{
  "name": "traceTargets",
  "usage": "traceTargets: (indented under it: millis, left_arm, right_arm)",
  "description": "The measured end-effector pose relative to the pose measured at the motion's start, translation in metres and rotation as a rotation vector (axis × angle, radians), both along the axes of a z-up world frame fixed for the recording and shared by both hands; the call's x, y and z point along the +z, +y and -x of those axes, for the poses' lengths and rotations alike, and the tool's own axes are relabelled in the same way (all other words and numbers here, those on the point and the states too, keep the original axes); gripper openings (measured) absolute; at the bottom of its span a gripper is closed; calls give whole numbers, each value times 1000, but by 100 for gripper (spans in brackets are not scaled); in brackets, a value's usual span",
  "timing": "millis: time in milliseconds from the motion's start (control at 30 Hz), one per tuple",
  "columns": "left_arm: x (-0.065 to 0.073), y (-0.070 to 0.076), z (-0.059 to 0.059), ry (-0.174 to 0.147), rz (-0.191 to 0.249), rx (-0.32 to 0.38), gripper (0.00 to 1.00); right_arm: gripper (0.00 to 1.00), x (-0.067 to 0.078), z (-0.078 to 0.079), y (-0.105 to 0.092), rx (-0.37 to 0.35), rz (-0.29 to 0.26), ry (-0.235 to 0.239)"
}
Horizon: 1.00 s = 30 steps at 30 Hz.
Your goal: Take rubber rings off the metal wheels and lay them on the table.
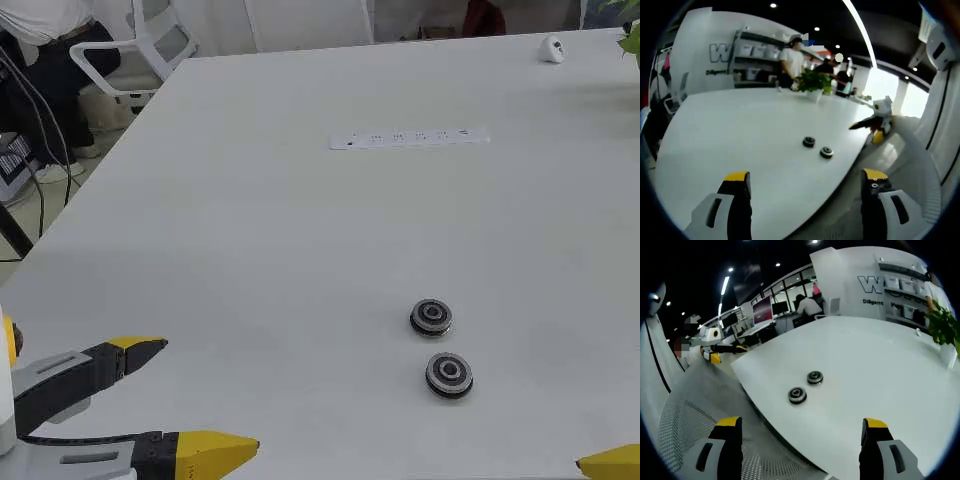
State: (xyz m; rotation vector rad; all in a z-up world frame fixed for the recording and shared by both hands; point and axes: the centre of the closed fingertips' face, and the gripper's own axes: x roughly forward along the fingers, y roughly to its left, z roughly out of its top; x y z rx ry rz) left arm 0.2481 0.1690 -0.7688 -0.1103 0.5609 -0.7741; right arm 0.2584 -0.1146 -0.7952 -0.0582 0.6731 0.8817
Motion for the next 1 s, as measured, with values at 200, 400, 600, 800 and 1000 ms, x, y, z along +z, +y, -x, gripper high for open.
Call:
traceTargets:
  millis: [200,400,600,800,1000]
  left_arm:
    - [0,1,0,8,-3,0,100]
    - [2,0,0,7,-1,-6,100]
    - [5,1,0,-7,2,-9,100]
    - [6,3,0,-3,0,-11,100]
    - [2,4,1,7,-3,-21,100]
  right_arm:
    - [98,1,0,0,-5,5,0]
    - [98,2,1,1,-9,3,1]
    - [97,4,0,0,-20,0,-1]
    - [97,5,2,1,-24,-3,1]
    - [97,5,1,1,-32,-5,3]
